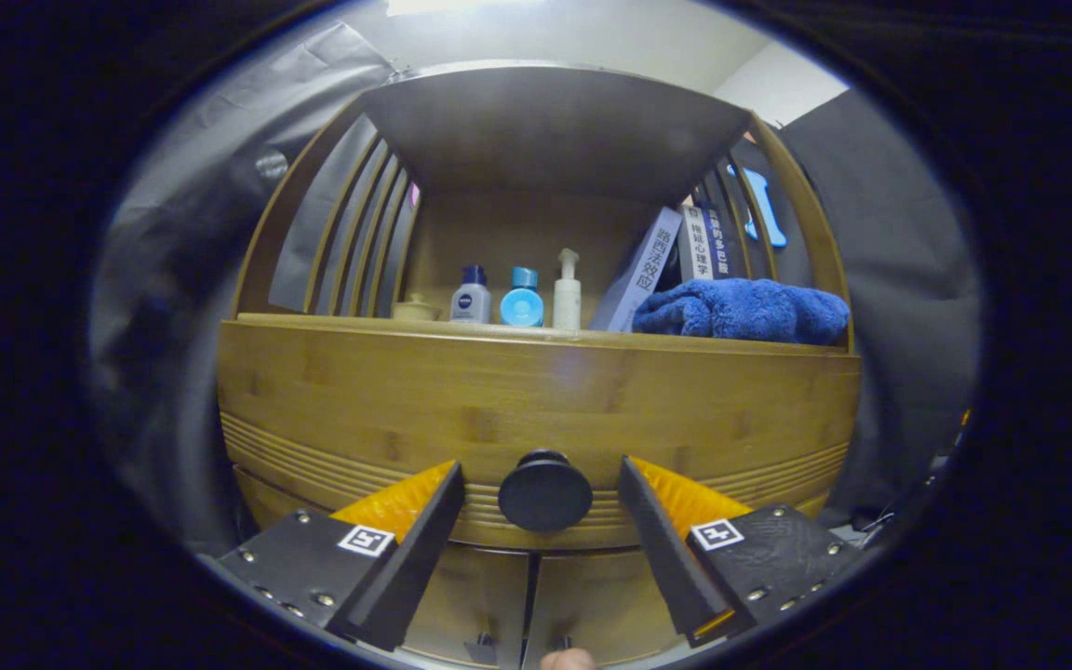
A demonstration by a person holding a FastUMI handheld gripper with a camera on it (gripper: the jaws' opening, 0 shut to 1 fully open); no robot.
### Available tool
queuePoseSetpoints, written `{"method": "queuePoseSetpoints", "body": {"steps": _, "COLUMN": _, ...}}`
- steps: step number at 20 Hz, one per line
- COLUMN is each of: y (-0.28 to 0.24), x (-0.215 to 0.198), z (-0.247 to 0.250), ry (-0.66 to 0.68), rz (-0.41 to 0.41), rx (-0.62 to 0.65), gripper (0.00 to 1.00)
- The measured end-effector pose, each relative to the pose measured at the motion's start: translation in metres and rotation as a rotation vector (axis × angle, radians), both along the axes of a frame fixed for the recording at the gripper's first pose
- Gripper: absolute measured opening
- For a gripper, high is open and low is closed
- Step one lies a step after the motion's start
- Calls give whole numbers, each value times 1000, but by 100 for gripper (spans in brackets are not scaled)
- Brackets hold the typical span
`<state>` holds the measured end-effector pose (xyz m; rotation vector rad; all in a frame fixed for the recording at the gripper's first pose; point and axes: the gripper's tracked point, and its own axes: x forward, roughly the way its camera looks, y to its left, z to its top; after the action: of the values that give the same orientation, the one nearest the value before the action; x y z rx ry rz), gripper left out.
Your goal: Pull open the drawer, take out the items inside it, and place them on the countertop above the cabinet.
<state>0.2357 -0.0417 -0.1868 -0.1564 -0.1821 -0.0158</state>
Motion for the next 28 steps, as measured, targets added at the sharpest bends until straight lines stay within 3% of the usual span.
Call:
{"method": "queuePoseSetpoints", "body": {"steps": 4, "y": 3, "x": -19, "z": 22, "ry": 59, "rz": 11, "rx": -12, "gripper": 100}}
{"method": "queuePoseSetpoints", "body": {"steps": 12, "y": 24, "x": -127, "z": 101, "ry": 157, "rz": 22, "rx": 125, "gripper": 100}}
{"method": "queuePoseSetpoints", "body": {"steps": 19, "y": 15, "x": -214, "z": 185, "ry": 117, "rz": -16, "rx": 153, "gripper": 100}}
{"method": "queuePoseSetpoints", "body": {"steps": 28, "y": 21, "x": -293, "z": 218, "ry": 115, "rz": 32, "rx": 159, "gripper": 100}}
